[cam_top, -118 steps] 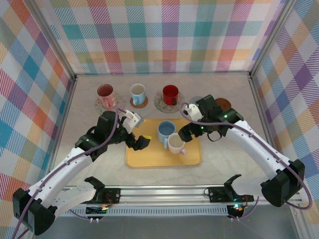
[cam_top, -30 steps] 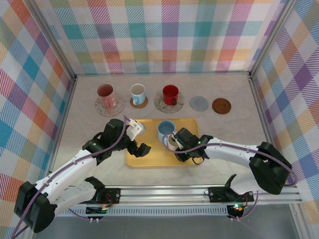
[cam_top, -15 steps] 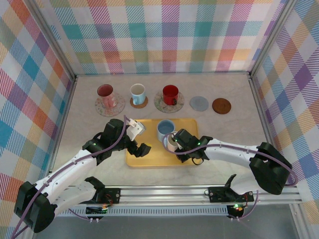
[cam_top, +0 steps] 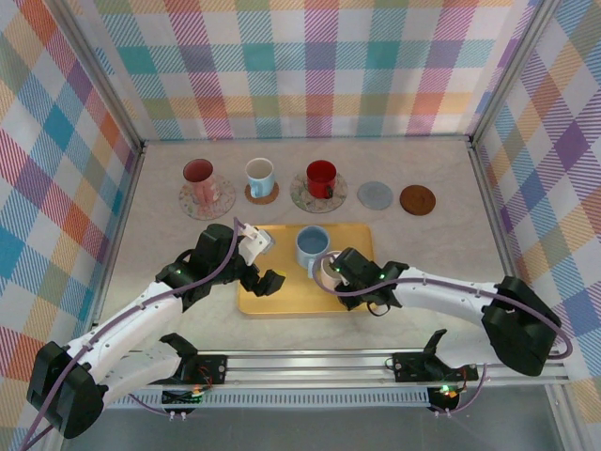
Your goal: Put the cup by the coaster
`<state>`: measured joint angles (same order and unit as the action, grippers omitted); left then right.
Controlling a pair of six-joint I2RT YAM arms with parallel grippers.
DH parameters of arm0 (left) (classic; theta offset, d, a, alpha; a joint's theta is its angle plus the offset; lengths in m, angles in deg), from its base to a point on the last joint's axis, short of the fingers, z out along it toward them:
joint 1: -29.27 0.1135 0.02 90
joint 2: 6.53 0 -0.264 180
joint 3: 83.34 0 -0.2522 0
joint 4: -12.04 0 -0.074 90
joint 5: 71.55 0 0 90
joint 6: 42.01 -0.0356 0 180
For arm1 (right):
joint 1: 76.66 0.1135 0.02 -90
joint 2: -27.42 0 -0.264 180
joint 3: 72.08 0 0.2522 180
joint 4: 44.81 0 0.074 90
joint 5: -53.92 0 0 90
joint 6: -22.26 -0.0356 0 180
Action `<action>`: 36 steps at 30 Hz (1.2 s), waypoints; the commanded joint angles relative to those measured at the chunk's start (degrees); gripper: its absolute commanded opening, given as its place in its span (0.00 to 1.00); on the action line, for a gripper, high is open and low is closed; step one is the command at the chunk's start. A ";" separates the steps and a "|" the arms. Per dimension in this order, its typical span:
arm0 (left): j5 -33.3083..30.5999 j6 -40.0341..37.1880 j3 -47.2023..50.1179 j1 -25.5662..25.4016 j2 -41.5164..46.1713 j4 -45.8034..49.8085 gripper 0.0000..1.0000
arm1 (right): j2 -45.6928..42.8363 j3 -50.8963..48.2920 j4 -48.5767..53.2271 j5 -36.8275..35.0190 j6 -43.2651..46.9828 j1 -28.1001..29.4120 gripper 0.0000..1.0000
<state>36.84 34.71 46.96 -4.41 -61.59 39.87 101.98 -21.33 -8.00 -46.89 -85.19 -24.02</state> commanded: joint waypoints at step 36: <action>0.56 4.93 -19.97 -0.77 -14.32 -10.29 1.00 | -0.80 26.38 14.14 -2.90 10.32 -22.80 0.00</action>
<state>37.23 39.83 29.36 -4.43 -74.66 32.83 99.78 1.62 6.30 -50.36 -77.28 -45.46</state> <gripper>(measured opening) 0.996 0.200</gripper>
